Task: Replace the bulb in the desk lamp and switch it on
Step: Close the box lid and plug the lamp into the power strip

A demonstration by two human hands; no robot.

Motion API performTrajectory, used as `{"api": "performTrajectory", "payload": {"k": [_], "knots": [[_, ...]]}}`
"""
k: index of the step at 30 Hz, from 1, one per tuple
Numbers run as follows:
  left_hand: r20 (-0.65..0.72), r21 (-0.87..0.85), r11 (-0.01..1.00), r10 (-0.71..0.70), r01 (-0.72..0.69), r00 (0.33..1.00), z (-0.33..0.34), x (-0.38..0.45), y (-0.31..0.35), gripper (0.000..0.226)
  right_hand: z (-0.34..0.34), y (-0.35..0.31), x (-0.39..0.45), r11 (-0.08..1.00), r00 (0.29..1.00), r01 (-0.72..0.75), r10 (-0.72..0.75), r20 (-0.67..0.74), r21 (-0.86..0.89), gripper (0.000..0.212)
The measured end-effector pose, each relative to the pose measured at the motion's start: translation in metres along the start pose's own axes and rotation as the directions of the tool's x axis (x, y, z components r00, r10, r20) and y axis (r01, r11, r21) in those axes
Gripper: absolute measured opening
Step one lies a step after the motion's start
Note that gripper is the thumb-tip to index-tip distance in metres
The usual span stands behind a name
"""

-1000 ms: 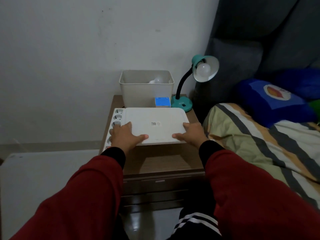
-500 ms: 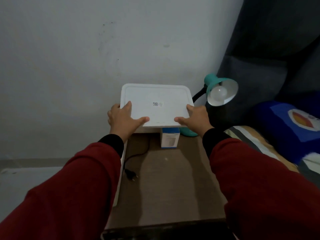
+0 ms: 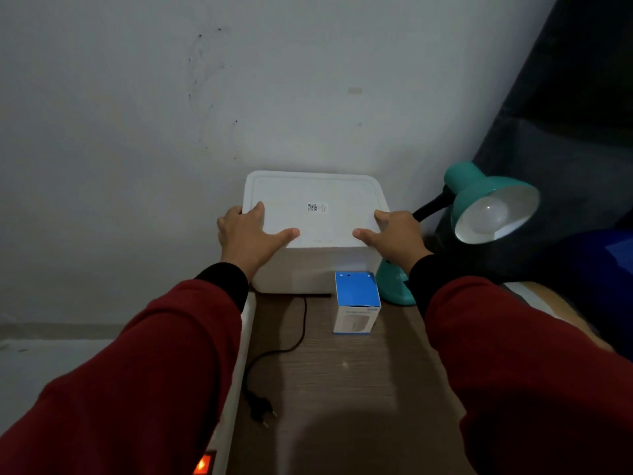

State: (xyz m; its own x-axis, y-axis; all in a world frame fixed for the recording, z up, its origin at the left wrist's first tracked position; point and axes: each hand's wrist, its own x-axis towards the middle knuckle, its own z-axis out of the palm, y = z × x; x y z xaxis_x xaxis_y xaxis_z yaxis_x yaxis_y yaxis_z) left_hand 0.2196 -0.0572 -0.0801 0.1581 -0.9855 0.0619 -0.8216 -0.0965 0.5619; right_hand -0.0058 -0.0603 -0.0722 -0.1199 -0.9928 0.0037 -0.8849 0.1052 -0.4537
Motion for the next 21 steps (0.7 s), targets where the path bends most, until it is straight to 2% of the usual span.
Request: {"api": "performTrajectory", "payload": {"k": [7, 11, 17, 21], "knots": [[0.036, 0.037, 0.999, -0.031, 0.029, 0.999, 0.0033, 0.0120, -0.0039, 0.087, 0.0036, 0.0006, 0.0033, 0.993, 1.000, 0.015, -0.016, -0.009, -0.120, 0.053], [0.036, 0.000, 0.999, -0.034, 0.034, 0.999, -0.0012, 0.0083, 0.0014, 0.084, 0.0000, -0.0043, 0.0011, 0.988, 0.999, 0.012, -0.017, -0.032, -0.152, 0.056], [0.097, 0.016, 0.998, -0.064, 0.063, 0.993, -0.0041, 0.0062, -0.0002, 0.101, 0.0029, -0.0084, 0.0045, 0.992, 1.000, 0.009, -0.013, -0.026, -0.128, 0.050], [0.111, 0.061, 0.998, -0.040, 0.033, 0.993, -0.0030, 0.0108, -0.0009, 0.097, 0.0080, -0.0037, 0.0085, 0.999, 1.000, -0.016, 0.014, -0.027, -0.040, 0.057]]}}
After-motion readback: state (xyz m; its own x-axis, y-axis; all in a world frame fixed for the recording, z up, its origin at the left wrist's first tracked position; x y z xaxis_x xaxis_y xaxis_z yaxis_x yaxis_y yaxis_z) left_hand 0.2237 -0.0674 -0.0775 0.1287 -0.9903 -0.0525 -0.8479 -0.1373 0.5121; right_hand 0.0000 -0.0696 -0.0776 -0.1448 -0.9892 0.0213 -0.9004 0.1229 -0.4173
